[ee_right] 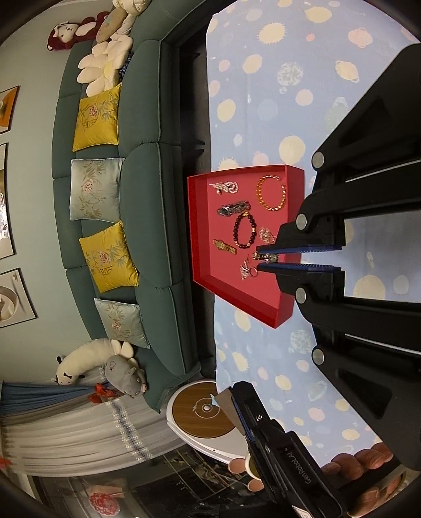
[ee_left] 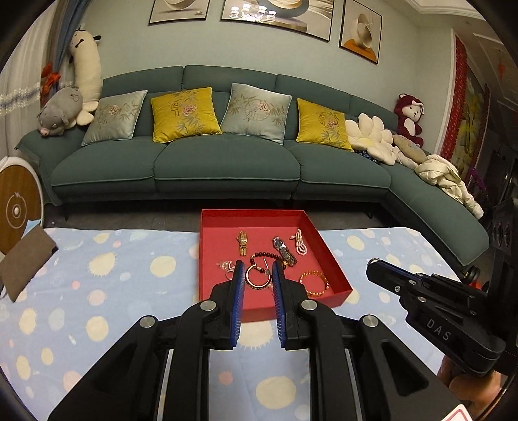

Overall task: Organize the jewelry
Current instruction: 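Carry the hoop in the left tool while the right tool carries its earring to the box, then open the left tool over the red box while the right tool releases its earring there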

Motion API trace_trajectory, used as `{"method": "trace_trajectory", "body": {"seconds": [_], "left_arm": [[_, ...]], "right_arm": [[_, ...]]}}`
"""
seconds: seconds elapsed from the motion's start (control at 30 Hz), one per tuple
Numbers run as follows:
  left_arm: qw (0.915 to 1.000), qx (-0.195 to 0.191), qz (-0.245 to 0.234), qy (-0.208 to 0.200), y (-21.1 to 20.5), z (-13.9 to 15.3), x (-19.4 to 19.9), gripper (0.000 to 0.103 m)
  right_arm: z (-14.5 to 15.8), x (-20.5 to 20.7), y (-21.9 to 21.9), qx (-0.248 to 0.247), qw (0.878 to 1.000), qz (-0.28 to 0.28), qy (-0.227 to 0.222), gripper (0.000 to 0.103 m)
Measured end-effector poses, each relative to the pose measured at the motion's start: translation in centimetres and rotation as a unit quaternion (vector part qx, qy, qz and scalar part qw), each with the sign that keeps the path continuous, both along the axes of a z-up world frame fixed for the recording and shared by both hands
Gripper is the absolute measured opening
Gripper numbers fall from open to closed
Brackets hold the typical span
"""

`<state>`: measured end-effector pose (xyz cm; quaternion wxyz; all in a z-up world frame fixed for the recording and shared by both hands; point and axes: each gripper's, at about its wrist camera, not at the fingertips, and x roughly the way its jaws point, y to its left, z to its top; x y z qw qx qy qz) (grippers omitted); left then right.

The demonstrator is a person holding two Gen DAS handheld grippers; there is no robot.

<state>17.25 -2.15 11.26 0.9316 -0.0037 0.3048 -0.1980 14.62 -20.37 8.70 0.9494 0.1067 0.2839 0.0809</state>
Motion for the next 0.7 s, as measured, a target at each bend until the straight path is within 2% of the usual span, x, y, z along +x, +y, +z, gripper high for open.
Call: {"method": "trace_trajectory", "body": {"seconds": [0.13, 0.3, 0.53, 0.7], "left_arm": [[0.9998, 0.006, -0.001, 0.018, -1.4, -0.9, 4.6, 0.014], [0.9994, 0.008, 0.008, 0.033, -2.4, -2.6, 9.5, 0.014], [0.9972, 0.029, 0.039, 0.056, -3.5, -5.5, 15.5, 0.014], [0.9953, 0.046, 0.049, 0.07, -4.0, -7.3, 18.0, 0.014]], "right_arm": [[0.4, 3.6, -0.6, 0.002, 1.0, -0.003, 0.005, 0.004], [-0.5, 9.0, -0.8, 0.008, 1.0, -0.004, 0.027, 0.004], [-2.8, 15.3, -0.1, 0.013, 0.999, -0.008, 0.05, 0.004], [-5.0, 18.8, 0.0, 0.022, 0.996, -0.013, 0.08, 0.004]]}}
